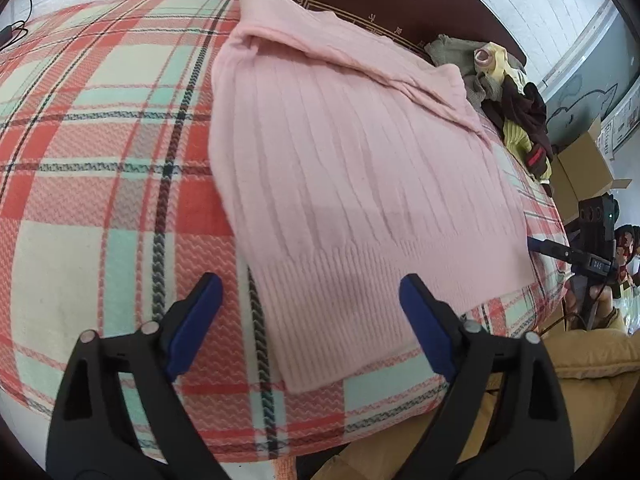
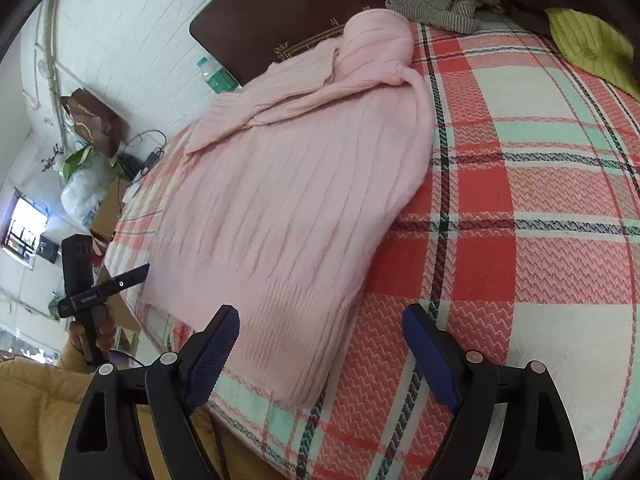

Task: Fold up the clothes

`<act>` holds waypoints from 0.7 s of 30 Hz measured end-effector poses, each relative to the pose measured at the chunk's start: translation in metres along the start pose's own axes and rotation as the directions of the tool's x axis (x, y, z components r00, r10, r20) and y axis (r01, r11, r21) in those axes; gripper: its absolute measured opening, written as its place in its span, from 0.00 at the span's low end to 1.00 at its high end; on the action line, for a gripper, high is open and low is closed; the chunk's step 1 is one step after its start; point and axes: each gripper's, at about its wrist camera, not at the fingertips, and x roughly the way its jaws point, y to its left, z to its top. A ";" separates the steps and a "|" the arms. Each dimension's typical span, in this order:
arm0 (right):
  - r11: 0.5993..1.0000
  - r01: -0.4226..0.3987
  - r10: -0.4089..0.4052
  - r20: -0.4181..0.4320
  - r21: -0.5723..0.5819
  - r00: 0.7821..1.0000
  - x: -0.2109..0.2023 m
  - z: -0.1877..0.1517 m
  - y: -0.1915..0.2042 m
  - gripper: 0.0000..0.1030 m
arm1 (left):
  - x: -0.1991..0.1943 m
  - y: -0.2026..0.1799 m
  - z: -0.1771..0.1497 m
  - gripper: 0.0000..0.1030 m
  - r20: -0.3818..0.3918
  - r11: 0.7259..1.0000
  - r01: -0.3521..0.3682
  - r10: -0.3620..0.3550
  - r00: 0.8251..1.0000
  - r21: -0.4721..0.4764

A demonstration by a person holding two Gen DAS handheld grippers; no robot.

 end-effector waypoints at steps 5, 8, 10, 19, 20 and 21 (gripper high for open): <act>0.998 -0.053 0.055 0.052 -0.042 0.997 0.013 -0.002 0.013 0.88 | 0.008 -0.011 0.005 0.93 -0.009 1.000 0.013 -0.013 1.000 -0.023; 0.996 -0.050 0.057 0.085 -0.074 0.995 0.021 0.000 0.019 0.92 | 0.012 -0.017 0.007 0.90 -0.014 1.000 -0.023 0.023 1.000 -0.021; 0.996 -0.051 0.058 0.100 -0.075 0.993 0.024 0.001 0.020 0.95 | 0.014 -0.019 0.009 0.78 -0.011 0.998 -0.054 0.053 0.999 -0.028; 1.000 -0.002 0.005 0.100 -0.024 0.995 0.021 0.000 0.015 0.52 | 0.006 -0.004 0.007 0.47 -0.014 0.995 -0.005 0.004 1.000 -0.100; 1.000 -0.030 0.031 0.103 -0.004 0.994 0.019 -0.001 0.009 0.52 | 0.006 -0.005 0.006 0.56 -0.015 0.996 0.009 -0.010 1.000 -0.092; 0.998 -0.064 0.062 0.112 0.017 0.992 0.018 -0.002 0.005 0.54 | 0.005 -0.007 0.006 0.77 -0.017 0.996 0.023 -0.024 1.000 -0.083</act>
